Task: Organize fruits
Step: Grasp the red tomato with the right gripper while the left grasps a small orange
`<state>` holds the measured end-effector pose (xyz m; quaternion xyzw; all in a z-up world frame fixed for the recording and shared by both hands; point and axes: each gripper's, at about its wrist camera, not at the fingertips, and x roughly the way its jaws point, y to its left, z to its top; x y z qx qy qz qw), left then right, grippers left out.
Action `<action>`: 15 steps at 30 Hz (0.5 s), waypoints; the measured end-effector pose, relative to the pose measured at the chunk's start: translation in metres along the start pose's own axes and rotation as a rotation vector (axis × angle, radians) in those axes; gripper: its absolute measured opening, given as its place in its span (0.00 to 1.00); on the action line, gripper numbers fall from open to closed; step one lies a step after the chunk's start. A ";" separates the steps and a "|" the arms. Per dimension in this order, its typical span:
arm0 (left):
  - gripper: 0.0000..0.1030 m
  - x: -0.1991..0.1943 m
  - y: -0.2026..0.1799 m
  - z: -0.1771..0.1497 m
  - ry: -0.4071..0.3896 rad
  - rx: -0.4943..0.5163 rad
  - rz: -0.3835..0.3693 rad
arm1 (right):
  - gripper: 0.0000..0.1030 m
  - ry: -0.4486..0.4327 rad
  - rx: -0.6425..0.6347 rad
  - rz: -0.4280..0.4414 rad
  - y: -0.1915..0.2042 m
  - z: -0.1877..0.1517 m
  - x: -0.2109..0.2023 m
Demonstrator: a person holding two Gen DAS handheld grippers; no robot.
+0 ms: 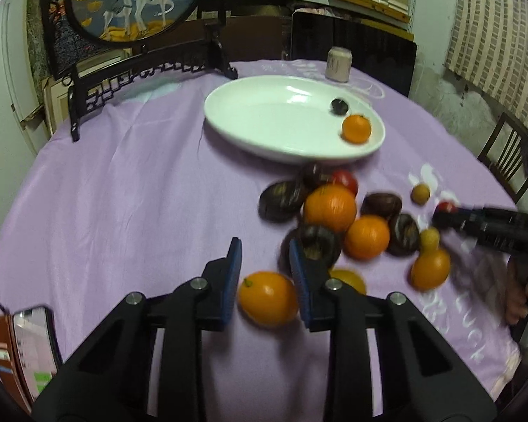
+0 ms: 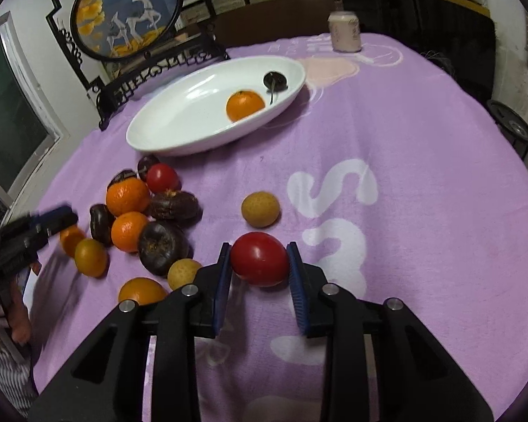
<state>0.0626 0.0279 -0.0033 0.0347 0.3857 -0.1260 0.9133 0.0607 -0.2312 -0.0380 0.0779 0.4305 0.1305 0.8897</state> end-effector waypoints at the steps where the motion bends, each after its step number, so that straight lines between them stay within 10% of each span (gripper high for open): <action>1: 0.25 0.002 -0.001 0.002 0.003 0.003 -0.001 | 0.30 -0.015 0.001 0.000 0.000 0.000 -0.003; 5: 0.25 0.005 0.001 0.000 0.020 0.006 -0.005 | 0.30 -0.003 0.006 0.008 -0.001 0.000 -0.001; 9: 0.59 0.004 0.000 -0.012 0.023 0.016 0.013 | 0.30 0.000 -0.006 0.008 0.000 0.000 0.000; 15: 0.42 0.014 0.001 -0.016 0.058 0.016 0.008 | 0.30 -0.002 0.006 0.009 -0.002 -0.001 0.000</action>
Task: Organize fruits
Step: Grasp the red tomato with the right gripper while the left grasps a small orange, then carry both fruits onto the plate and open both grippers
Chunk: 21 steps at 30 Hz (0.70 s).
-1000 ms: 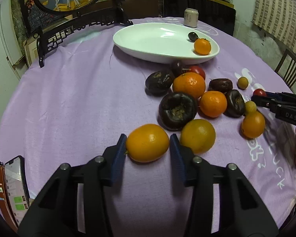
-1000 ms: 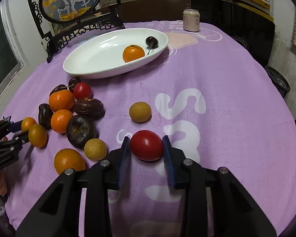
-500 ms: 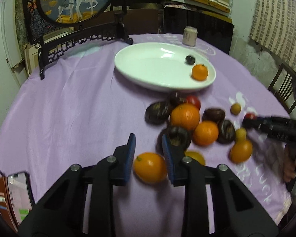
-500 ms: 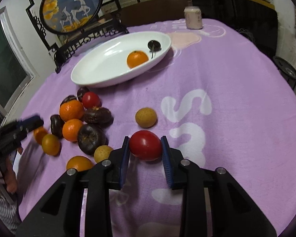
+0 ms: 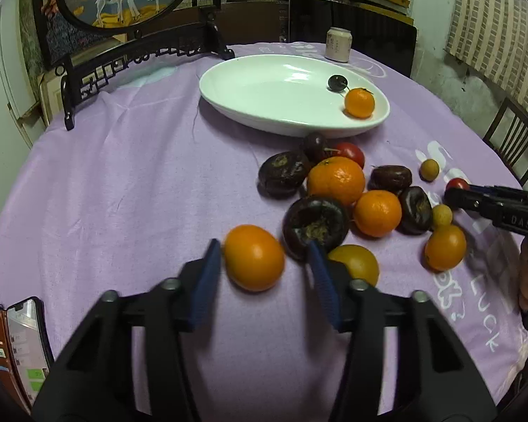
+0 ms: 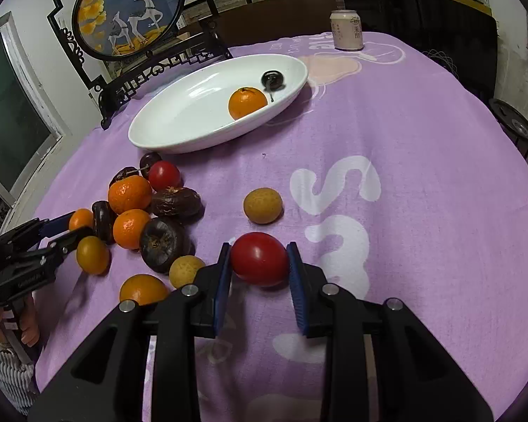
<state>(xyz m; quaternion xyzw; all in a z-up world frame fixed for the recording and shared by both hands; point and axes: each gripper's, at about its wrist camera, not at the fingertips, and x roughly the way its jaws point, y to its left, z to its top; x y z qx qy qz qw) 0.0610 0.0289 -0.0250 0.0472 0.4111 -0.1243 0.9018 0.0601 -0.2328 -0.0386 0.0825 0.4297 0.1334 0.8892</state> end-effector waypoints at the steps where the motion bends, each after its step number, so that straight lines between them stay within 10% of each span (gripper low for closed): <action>1: 0.36 0.001 0.003 0.000 0.002 -0.010 -0.010 | 0.30 0.000 0.000 0.000 0.000 0.000 0.000; 13: 0.36 -0.016 0.013 0.007 -0.066 -0.063 -0.025 | 0.30 -0.046 0.033 0.039 -0.005 0.005 -0.011; 21: 0.36 -0.002 0.007 0.095 -0.119 -0.056 -0.022 | 0.30 -0.082 -0.005 0.054 0.018 0.093 -0.001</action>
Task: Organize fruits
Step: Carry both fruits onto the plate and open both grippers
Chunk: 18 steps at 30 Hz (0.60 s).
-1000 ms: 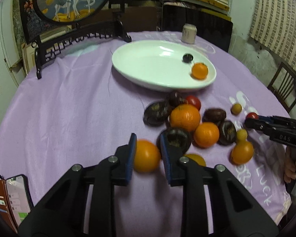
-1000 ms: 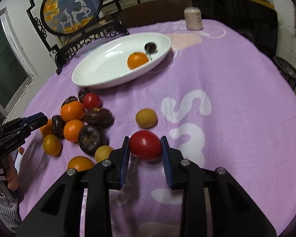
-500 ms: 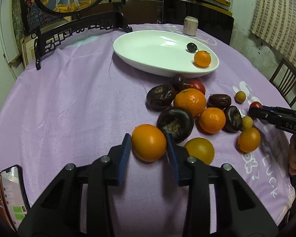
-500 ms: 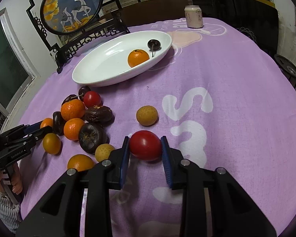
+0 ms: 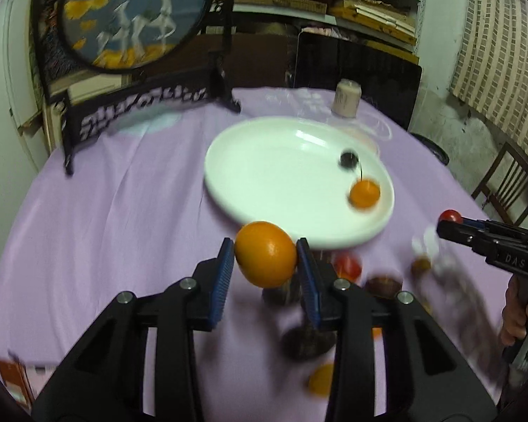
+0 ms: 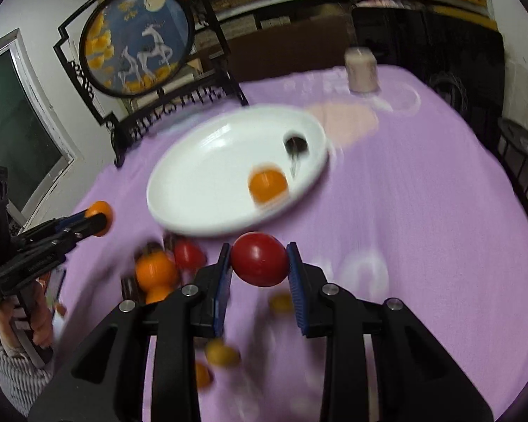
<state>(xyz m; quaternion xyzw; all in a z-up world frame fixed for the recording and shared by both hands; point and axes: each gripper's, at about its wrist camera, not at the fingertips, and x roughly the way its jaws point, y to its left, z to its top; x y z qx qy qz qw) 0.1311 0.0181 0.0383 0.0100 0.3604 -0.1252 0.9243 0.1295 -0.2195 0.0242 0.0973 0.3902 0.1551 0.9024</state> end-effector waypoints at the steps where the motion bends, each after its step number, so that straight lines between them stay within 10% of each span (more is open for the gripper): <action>1: 0.36 0.007 -0.002 0.006 0.000 0.000 0.000 | 0.30 0.005 0.002 0.002 0.001 0.007 0.008; 9: 0.37 0.082 -0.005 0.026 0.092 -0.022 0.001 | 0.32 0.075 0.073 0.093 0.004 0.036 0.077; 18: 0.66 0.068 -0.003 0.015 0.048 -0.008 0.034 | 0.43 0.031 0.063 0.116 0.001 0.027 0.062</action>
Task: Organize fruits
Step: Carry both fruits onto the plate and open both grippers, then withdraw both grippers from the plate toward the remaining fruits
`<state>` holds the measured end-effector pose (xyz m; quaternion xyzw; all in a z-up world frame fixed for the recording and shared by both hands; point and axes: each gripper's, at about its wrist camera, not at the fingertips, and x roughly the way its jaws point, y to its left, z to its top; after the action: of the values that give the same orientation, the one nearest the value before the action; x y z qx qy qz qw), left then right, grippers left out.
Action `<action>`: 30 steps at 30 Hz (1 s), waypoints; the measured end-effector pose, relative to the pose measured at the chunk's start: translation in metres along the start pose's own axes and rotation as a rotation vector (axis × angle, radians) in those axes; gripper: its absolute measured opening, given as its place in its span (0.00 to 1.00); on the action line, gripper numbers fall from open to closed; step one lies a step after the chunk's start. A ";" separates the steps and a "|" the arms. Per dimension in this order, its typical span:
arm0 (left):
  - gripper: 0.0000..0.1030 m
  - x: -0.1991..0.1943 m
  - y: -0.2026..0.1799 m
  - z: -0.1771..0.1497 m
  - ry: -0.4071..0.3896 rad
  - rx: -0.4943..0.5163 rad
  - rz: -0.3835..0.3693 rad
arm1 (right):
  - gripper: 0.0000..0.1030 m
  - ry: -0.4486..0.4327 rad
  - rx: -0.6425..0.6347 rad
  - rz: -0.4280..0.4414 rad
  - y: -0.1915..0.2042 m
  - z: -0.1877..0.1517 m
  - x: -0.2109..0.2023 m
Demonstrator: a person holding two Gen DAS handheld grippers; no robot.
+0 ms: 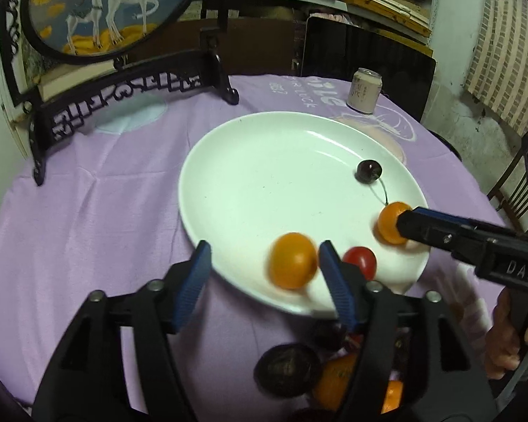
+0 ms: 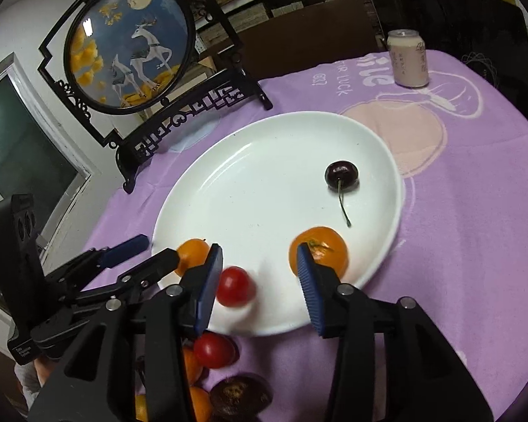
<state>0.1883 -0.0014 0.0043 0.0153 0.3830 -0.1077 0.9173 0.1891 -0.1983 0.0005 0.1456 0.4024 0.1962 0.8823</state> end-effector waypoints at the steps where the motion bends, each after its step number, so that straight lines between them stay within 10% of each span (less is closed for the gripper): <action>1: 0.68 -0.003 -0.001 -0.003 -0.005 0.010 0.011 | 0.43 -0.002 -0.004 -0.011 0.000 -0.004 -0.004; 12: 0.94 -0.041 0.003 -0.051 -0.026 0.013 0.095 | 0.68 -0.060 0.050 -0.061 -0.021 -0.058 -0.060; 30: 0.98 -0.023 0.014 -0.059 0.039 -0.021 0.075 | 0.68 -0.050 0.154 -0.068 -0.041 -0.072 -0.072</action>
<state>0.1342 0.0232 -0.0215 0.0221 0.4010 -0.0688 0.9132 0.1002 -0.2606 -0.0155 0.2041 0.3990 0.1307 0.8843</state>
